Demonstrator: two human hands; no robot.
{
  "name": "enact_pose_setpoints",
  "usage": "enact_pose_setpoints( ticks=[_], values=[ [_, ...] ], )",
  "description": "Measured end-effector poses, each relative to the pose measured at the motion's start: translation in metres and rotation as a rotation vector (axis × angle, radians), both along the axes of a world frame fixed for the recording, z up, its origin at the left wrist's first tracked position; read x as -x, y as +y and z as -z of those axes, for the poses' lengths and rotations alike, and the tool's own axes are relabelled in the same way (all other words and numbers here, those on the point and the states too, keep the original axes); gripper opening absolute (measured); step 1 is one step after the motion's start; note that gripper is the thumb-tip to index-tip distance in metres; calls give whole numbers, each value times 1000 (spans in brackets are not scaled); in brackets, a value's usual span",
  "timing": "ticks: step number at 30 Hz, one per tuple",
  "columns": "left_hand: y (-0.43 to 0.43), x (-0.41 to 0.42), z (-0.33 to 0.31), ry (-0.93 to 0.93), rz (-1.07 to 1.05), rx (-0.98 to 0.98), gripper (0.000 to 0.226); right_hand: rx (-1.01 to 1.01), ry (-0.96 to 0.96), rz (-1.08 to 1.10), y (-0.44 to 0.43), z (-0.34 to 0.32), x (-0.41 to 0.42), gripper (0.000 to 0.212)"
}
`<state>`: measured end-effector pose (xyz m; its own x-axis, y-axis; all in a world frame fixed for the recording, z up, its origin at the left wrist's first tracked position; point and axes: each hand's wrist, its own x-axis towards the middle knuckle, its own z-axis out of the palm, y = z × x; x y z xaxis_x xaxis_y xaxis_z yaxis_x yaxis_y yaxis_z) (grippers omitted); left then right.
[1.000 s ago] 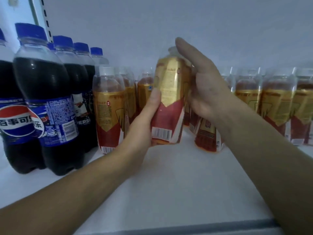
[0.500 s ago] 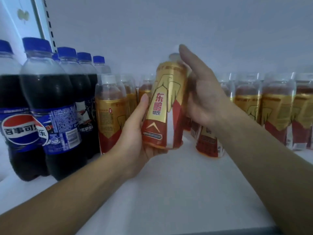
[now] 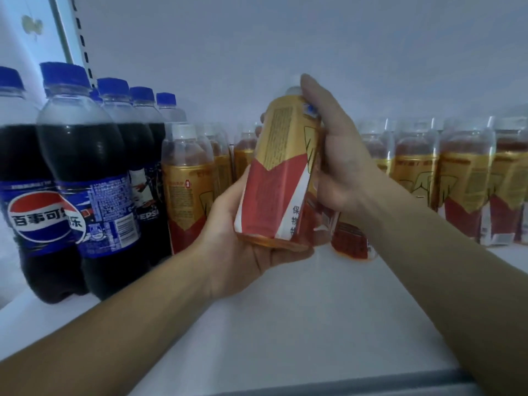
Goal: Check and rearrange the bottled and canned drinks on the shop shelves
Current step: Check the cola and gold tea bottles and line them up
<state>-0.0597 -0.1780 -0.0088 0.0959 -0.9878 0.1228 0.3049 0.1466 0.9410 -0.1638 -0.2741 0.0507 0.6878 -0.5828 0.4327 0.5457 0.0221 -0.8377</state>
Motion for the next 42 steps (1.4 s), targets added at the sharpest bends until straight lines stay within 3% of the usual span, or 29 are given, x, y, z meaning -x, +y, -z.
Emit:
enact_pose_setpoints(
  ticks=[6,9,12,14,21,23,27,29,34,37,42],
  values=[
    [-9,4,-1,-98,-255,93,55,13,-92,354,-2,-1,-2,38],
    [-11,5,1,-103,-288,72,50,12,-35,212,-4,0,-1,33],
    [-4,2,0,53,-83,-20,68,-28,32,3,-5,1,-1,46],
    [-3,1,0,55,-51,-29,65,-51,38,-17,-6,4,-3,50],
    [-10,5,0,-51,-205,68,55,123,1,472,2,0,-2,41],
    [-10,2,1,-16,-195,68,53,134,53,392,0,2,-5,50],
    [-4,0,0,57,-26,-49,71,70,66,125,0,2,-6,66],
    [-7,1,2,-1,-75,-24,69,74,43,157,0,2,-5,65],
    [-11,8,-3,-41,-218,118,52,215,7,510,-1,3,-3,55],
    [-11,9,-2,-34,-251,105,49,190,76,433,-4,6,-5,61],
    [-3,0,-1,161,-20,-23,76,120,169,248,-8,8,-5,69]
  ],
)
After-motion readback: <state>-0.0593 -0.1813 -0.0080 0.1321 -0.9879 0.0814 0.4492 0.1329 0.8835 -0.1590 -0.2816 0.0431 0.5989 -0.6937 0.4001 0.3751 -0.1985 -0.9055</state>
